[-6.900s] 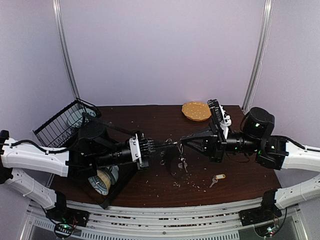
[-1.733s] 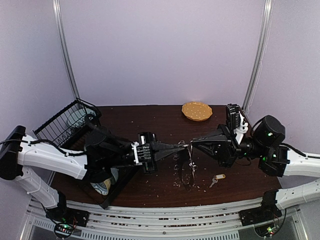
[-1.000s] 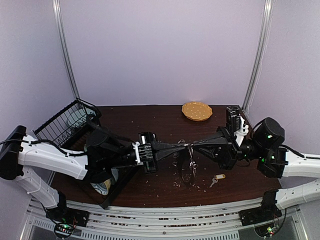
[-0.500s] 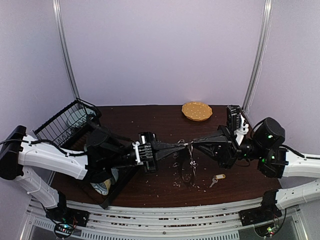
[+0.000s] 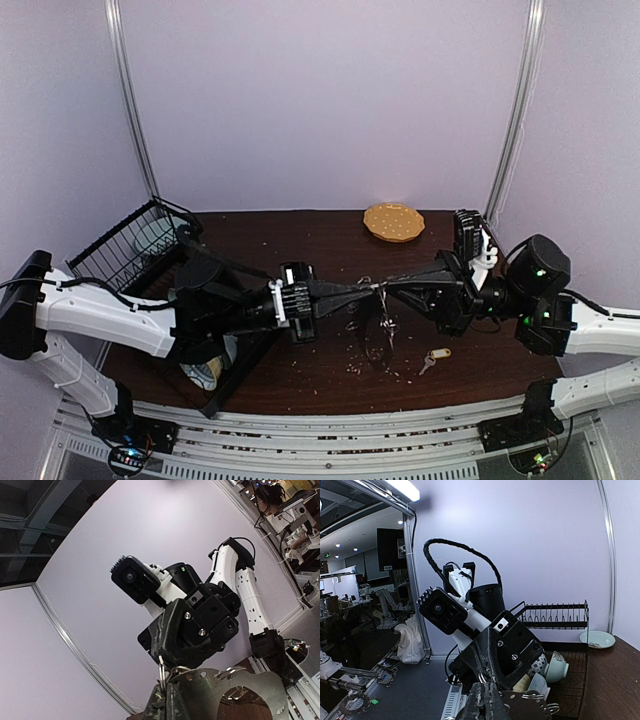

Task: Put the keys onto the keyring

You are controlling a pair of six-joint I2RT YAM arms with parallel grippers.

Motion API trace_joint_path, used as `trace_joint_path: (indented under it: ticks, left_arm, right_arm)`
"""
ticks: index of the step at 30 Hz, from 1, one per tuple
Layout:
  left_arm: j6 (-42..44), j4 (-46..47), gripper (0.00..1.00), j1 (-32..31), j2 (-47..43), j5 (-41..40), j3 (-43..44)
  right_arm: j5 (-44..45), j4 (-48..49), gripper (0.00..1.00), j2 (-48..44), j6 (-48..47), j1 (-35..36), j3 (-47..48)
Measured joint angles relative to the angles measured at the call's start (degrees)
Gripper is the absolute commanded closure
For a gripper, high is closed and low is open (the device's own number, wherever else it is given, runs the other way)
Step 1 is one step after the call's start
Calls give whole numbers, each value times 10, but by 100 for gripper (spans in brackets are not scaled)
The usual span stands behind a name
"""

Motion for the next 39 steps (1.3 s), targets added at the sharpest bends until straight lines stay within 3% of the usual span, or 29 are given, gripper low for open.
trace_joint_path:
  ticks: [11,20,27,39]
  left_arm:
    - [-6,-10,100,0,0,14,0]
    - [-64,-7,100,-2,0,52,0]
    - [-133,6,100,-3,10,33,24]
    - [-114,-34,100,-3,14,49,36]
  right_arm:
    - [12,-5,100,-10,-9,0,-2]
    - [16,-12,100,-27,-30,0,-3]
    - [-31,-106,100,-42,-62,0,19]
    - [-52,-156,100,-59,-59,0,33]
